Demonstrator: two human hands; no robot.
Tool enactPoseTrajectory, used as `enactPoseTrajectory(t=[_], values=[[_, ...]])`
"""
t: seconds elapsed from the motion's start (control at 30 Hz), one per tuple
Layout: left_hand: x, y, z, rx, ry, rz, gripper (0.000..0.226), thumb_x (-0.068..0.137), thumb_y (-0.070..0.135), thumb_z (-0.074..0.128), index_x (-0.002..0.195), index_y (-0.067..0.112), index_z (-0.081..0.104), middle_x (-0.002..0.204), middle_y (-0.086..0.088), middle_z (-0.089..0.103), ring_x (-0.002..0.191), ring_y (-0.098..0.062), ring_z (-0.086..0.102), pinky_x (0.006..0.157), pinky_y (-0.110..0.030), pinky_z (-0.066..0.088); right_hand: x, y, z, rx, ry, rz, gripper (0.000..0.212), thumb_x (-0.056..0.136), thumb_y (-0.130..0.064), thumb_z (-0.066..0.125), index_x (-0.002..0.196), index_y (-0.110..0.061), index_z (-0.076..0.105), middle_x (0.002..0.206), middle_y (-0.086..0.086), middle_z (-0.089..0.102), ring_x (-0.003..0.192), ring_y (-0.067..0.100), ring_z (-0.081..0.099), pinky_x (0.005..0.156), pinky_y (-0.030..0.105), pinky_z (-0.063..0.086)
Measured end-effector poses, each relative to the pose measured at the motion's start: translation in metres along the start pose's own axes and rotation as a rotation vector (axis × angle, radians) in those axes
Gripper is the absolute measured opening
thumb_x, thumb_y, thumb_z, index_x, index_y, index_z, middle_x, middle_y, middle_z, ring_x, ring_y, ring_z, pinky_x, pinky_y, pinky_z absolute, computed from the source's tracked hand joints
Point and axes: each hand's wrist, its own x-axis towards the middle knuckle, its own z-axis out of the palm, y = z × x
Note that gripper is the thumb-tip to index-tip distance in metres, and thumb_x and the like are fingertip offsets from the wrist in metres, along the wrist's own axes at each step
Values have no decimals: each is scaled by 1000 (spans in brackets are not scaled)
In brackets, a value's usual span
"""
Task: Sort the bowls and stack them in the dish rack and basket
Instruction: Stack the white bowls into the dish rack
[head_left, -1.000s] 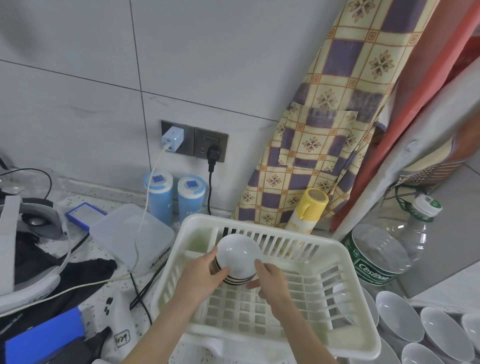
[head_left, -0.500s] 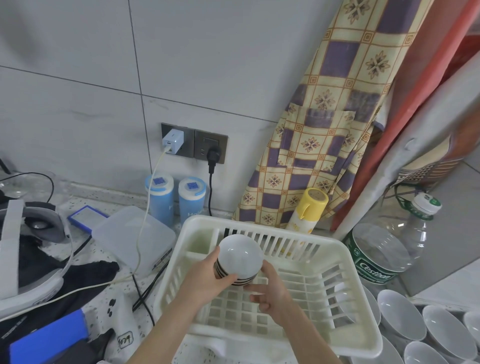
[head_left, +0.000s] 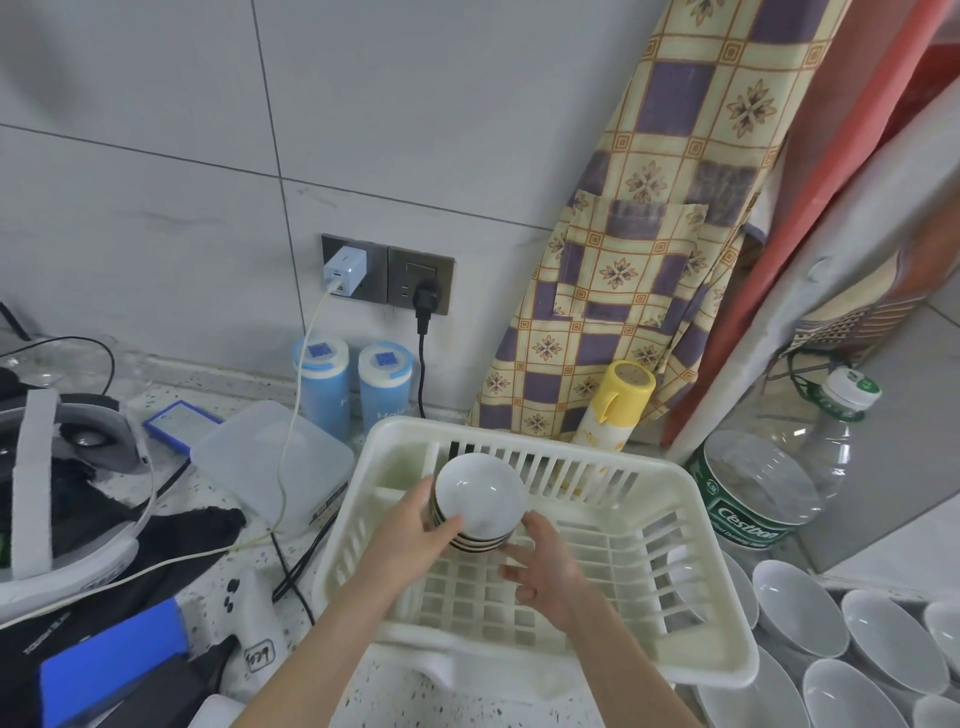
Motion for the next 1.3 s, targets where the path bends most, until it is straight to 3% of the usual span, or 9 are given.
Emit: enactPoseTrajectory(t=[0.1, 0.17, 0.37, 0.53, 0.73, 0.97, 1.07, 1.17, 1.3], values=[[-7, 6, -6, -89, 109, -65, 55, 88, 36, 68, 138, 31, 46, 69, -2, 71, 64, -1, 65, 59, -15, 41, -11, -7, -1, 23, 66, -30, 45, 101, -41, 40, 140, -19, 39, 131, 8, 57, 59, 17, 57, 37, 20, 23], [-16, 14, -10, -144, 165, -28, 38, 93, 32, 62, 129, 30, 52, 67, 4, 73, 55, 3, 61, 54, -18, 40, -23, -11, -4, 18, 80, -77, 36, 101, -40, 41, 134, -24, 41, 135, 5, 54, 64, 17, 56, 37, 19, 26], [-61, 43, -9, -293, 239, 51, 7, 97, 30, 56, 93, 31, 62, 50, 10, 61, 39, 3, 48, 42, -13, 36, -75, -14, -24, 60, 115, -293, 21, 100, -33, 49, 117, -24, 57, 106, -5, 72, 61, 13, 54, 41, 20, 28], [-109, 72, 16, -460, 42, -63, 22, 93, 37, 59, 71, 34, 63, 49, 9, 47, 39, -4, 33, 39, -18, 26, -120, 7, -59, 171, 155, -471, 20, 97, -27, 53, 104, -24, 71, 92, 3, 76, 53, 9, 51, 43, 18, 32], [-149, 109, 82, -461, -212, -155, 29, 93, 30, 60, 64, 25, 59, 52, 4, 45, 39, -9, 26, 37, -20, 22, -160, 27, -123, 215, 260, -492, 21, 93, -17, 55, 95, -20, 75, 79, 5, 74, 52, 11, 45, 50, 22, 32], [-176, 122, 178, -449, -396, -334, 17, 92, 25, 53, 80, 12, 56, 55, -1, 48, 40, -11, 28, 39, -20, 21, -176, 52, -236, 394, 409, -333, 17, 93, -21, 54, 98, -17, 70, 82, 2, 72, 55, 13, 44, 47, 21, 29], [-181, 120, 218, -425, -396, -444, 18, 92, 25, 51, 87, 10, 59, 59, -1, 54, 42, -12, 36, 39, -20, 23, -176, 73, -284, 346, 421, -189, 22, 95, -28, 50, 100, -14, 67, 92, 4, 74, 57, 14, 42, 40, 19, 28], [-181, 117, 249, -398, -386, -535, 20, 90, 28, 56, 94, 9, 62, 65, -2, 61, 44, -11, 40, 39, -20, 24, -168, 93, -324, 269, 393, -48, 34, 96, -33, 49, 101, -3, 65, 85, 11, 76, 52, 14, 42, 32, 14, 20], [-173, 110, 285, -391, -315, -597, 19, 93, 29, 56, 106, 16, 60, 91, -7, 65, 47, -9, 37, 40, -19, 22, -151, 120, -346, 319, 348, 78, 47, 98, -39, 47, 108, 5, 59, 79, 16, 75, 40, 12, 41, 32, 12, 18]])
